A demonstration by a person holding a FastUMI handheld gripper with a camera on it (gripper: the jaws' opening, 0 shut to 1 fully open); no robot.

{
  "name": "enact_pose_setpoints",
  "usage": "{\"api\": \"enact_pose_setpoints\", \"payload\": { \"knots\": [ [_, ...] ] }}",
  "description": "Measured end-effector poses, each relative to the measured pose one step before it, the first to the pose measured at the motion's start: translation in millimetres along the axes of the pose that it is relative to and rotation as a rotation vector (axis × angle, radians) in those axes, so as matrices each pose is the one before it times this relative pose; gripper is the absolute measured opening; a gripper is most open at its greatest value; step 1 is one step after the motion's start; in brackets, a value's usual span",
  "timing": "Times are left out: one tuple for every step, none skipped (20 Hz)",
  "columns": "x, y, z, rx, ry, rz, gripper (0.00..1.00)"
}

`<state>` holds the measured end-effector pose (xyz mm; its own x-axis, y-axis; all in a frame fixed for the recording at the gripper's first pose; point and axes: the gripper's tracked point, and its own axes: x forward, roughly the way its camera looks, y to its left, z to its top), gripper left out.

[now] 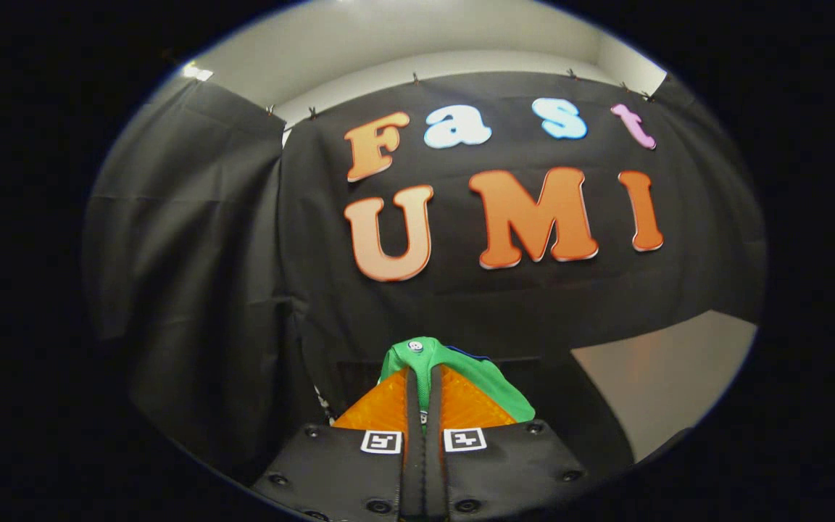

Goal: Put the clothes into the washing machine and then close the washing machine lid.

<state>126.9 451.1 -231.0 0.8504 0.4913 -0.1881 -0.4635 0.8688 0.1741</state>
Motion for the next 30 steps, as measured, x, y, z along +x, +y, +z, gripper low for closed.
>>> {"api": "enact_pose_setpoints", "payload": {
  "knots": [
    [15.11, 2.62, -19.65, 0.01338, 0.02691, -0.00306, 0.08],
    [17.06, 2.05, -17.39, 0.00797, 0.02053, -0.00239, 0.08],
    [15.80, 4.43, -14.45, 0.00224, 0.02615, -0.00336, 0.08],
    [15.66, 1.43, -18.21, -0.00320, 0.02727, -0.00453, 0.08],
    [12.93, -1.97, -19.16, -0.00145, 0.03443, -0.00790, 0.08],
    [12.79, -0.16, -21.95, 0.00168, 0.04148, -0.00444, 0.08],
    [8.57, -0.85, -24.45, 0.00188, 0.04760, -0.00422, 0.08],
    [8.65, -1.75, -21.49, 0.00949, 0.04991, -0.00697, 0.08],
    [7.00, -2.17, -19.83, 0.01705, 0.04939, -0.00367, 0.08],
    [8.41, -2.00, -15.68, 0.01996, 0.04291, -0.00449, 0.08],
    [7.37, -5.01, -16.80, 0.01195, 0.04469, -0.00989, 0.08],
    [8.68, -7.58, -18.26, 0.00896, 0.03611, -0.01540, 0.08],
    [5.36, -5.28, -9.82, 0.01031, 0.02678, -0.01445, 0.08],
    [9.21, -5.28, -9.08, 0.01673, 0.02623, -0.01307, 0.08],
    [3.81, -3.79, -11.37, 0.02264, 0.03235, -0.00998, 0.08],
    [4.76, -5.20, -11.72, 0.02403, 0.03919, -0.01073, 0.08],
    [3.45, -4.38, -11.89, 0.02717, 0.03565, -0.01239, 0.08],
    [1.95, -3.82, -9.87, 0.02435, 0.02972, -0.01143, 0.08],
    [-0.58, -3.89, -5.71, 0.01796, 0.01769, -0.01036, 0.08],
    [-1.79, -1.65, -1.82, 0.00949, 0.00403, -0.00361, 0.08],
    [0.15, -0.28, 0.54, -0.00039, -0.01338, -0.00416, 0.08],
    [-1.37, 0.23, 0.82, -0.00931, -0.00741, 0.00033, 0.08],
    [-1.15, 0.42, 1.36, -0.00843, -0.00251, 0.00764, 0.08],
    [-1.60, 1.42, 0.82, -0.01176, 0.00044, 0.00523, 0.08],
    [-2.09, -0.16, -1.42, -0.00762, 0.00600, 0.00337, 0.08],
    [-1.63, 0.43, -4.07, 0.00552, 0.02083, 0.00876, 0.08],
    [-0.85, 0.19, -7.69, 0.00921, 0.03444, 0.00141, 0.21],
    [-6.17, 2.37, -3.47, 0.01087, 0.00081, 0.01129, 0.34],
    [1.16, -1.04, 0.67, 0.00536, 0.00012, 0.00176, 0.47],
    [-4.23, -2.08, -0.07, -0.00112, -0.00344, -0.00909, 0.60]
  ]
}}
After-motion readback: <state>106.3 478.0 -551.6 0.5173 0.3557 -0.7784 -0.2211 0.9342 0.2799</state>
